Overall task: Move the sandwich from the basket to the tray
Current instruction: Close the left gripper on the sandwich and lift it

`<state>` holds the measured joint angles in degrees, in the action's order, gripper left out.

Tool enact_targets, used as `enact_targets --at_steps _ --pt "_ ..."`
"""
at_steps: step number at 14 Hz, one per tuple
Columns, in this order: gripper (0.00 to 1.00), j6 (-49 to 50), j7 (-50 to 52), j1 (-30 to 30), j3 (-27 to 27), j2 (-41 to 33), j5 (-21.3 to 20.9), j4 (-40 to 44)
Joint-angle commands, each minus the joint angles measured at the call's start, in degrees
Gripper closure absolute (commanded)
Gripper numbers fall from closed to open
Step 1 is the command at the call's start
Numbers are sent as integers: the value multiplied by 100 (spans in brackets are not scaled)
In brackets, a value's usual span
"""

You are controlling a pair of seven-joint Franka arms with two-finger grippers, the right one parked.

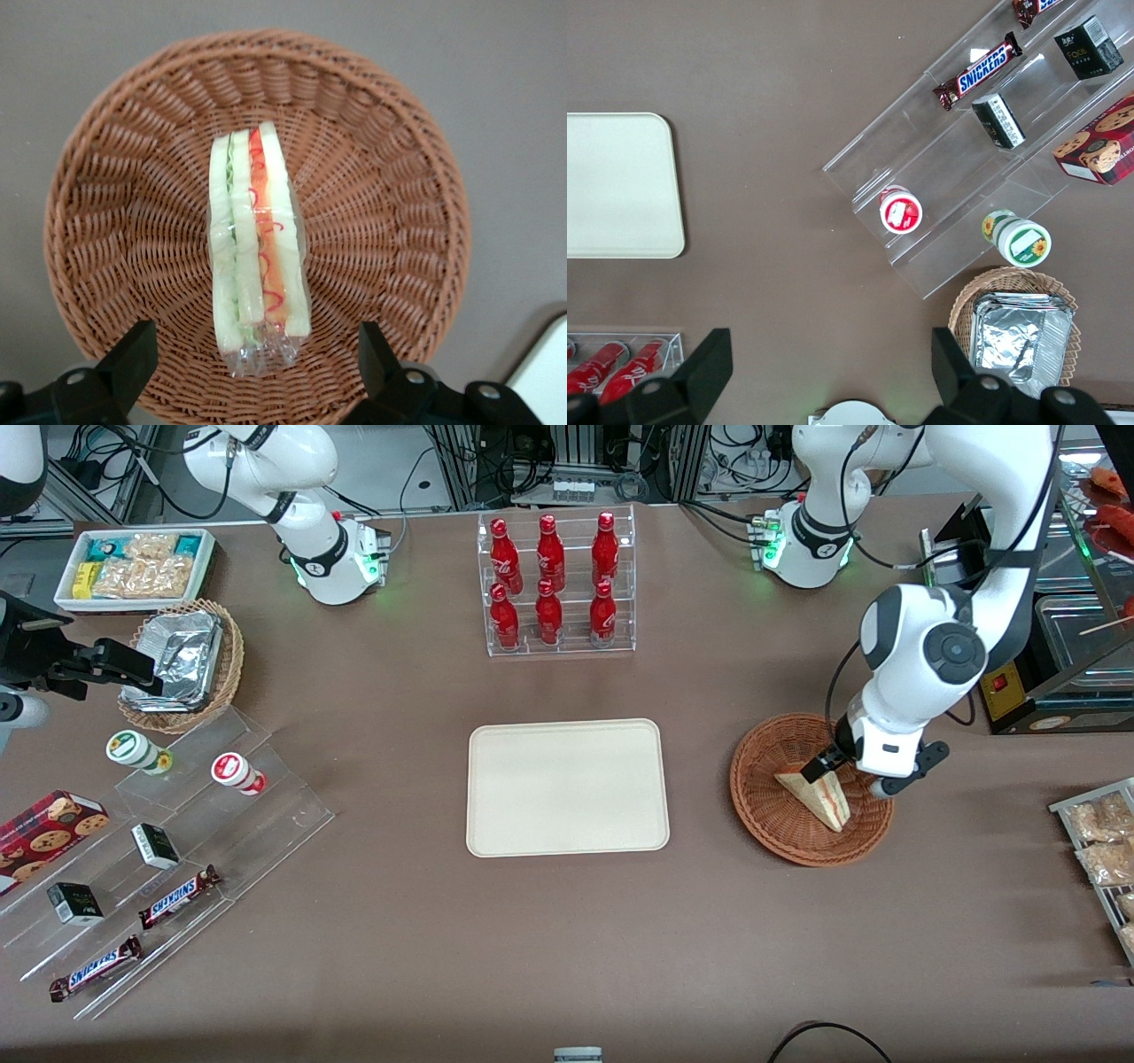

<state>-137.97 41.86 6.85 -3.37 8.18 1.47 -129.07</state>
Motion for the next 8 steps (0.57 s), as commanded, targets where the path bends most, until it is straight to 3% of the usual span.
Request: enact_targets --at_steps 1,3,4,5,6,7,8 --pt "0 -291 59 62 38 253 64 -30" --pt "0 -371 59 54 38 394 55 -30" --pt "7 -371 59 53 38 429 46 -22" --pt "40 -371 51 53 46 447 38 -13" --pt "83 -354 16 53 47 482 20 13" --pt "100 -354 7 53 47 517 -6 31" --pt "100 -354 -11 53 47 518 -15 49"
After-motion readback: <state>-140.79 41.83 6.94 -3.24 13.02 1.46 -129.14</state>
